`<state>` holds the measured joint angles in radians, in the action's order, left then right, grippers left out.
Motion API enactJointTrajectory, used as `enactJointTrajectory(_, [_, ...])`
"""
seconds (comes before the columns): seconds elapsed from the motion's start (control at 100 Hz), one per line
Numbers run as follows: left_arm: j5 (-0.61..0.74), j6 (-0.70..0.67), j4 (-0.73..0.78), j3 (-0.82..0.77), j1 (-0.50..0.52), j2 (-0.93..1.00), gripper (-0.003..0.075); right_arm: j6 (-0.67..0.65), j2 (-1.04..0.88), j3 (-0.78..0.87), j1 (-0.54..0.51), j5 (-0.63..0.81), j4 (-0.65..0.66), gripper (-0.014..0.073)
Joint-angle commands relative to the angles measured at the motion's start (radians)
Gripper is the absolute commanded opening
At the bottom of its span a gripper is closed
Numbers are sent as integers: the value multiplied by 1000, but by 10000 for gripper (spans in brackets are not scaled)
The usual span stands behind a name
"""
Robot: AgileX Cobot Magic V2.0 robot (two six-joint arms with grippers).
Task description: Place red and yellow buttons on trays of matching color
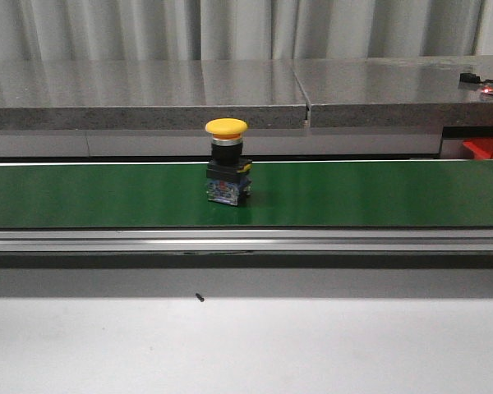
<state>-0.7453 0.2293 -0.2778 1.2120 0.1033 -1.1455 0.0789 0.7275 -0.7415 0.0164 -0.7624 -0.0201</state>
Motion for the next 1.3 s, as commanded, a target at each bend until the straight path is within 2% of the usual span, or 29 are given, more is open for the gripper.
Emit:
enactJointTrajectory(0.0, [126, 2, -19, -63, -33, 116, 564, -2, -6, -27, -7, 64, 7, -69])
enactJointTrajectory(0.12, [196, 2, -19, -208, -49, 244, 564, -2, -6, -27, -7, 64, 7, -69])
enactJointTrajectory(0.3, [206, 2, -20, -418, -49, 434, 562, -2, -6, -27, -7, 64, 7, -69])
enactJointTrajectory(0.42, [209, 2, -20, -532, -49, 561, 504, -2, -6, -27, -7, 64, 7, -69])
enactJointTrajectory(0.56, [209, 2, -20, -618, -47, 678, 353, -2, -5, -27, -7, 94, 6, -69])
enactJointTrajectory(0.79, [213, 2, -20, -653, -47, 736, -15, -2, -3, -27, -7, 95, -5, -69])
enactJointTrajectory(0.98, [215, 2, -20, -653, -47, 736, -20, -2, -3, -27, -7, 93, -12, -69])
enactJointTrajectory(1.15, [215, 2, -20, -653, -47, 736, -20, -2, -3, -27, -7, 81, -78, -59])
enactJointTrajectory(1.22, [215, 2, -20, -653, -47, 736, -20, -1, -3, -27, -7, 68, -100, -8])
enactJointTrajectory(1.29, [215, 2, -20, -653, -47, 736, -20, -1, -3, -27, -7, 62, -110, 93])
